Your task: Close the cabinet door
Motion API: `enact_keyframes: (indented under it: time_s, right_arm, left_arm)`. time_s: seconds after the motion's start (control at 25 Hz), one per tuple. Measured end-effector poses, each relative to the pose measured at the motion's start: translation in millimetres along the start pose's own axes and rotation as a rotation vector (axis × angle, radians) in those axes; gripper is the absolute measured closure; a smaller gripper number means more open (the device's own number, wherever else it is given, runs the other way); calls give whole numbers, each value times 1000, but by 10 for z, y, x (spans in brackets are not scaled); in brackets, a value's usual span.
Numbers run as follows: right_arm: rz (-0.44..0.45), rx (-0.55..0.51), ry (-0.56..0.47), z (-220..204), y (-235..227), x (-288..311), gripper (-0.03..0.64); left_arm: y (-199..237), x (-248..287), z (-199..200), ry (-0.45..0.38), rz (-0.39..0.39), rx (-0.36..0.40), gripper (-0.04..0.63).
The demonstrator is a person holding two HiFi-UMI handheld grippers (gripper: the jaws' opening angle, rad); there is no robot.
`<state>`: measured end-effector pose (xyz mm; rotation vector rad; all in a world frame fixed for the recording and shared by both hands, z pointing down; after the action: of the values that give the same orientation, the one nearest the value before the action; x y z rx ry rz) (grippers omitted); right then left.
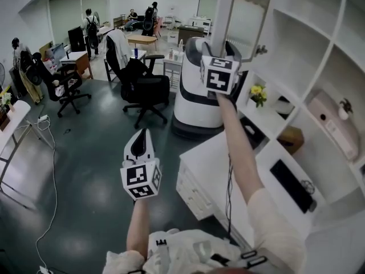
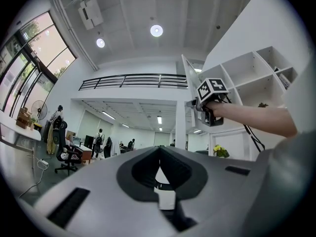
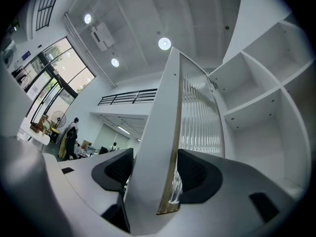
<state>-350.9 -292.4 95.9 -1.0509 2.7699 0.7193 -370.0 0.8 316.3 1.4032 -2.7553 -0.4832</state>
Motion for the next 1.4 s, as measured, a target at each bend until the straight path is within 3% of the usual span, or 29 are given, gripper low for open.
enact_keyframes:
  time_s: [0.84, 1.4]
  right_arm:
    - [81, -1, -27, -59, -480, -524, 351]
    - [128, 26, -53, -153, -847, -893, 426]
  left_arm:
    - [-639, 239, -205, 50, -179, 25, 591]
    - [-1058, 327, -362, 85, -270, 27, 591]
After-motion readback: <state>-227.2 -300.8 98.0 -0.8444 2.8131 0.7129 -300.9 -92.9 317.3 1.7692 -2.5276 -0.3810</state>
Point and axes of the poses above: the fingertips, and each gripper's own axes: x forward along the fingers, y to its left, z out of its top, the point moved 8 cm from there along -x, backward along the fingers, and after that the axes turned 11 degrees about -x, right-handed, at the moved point
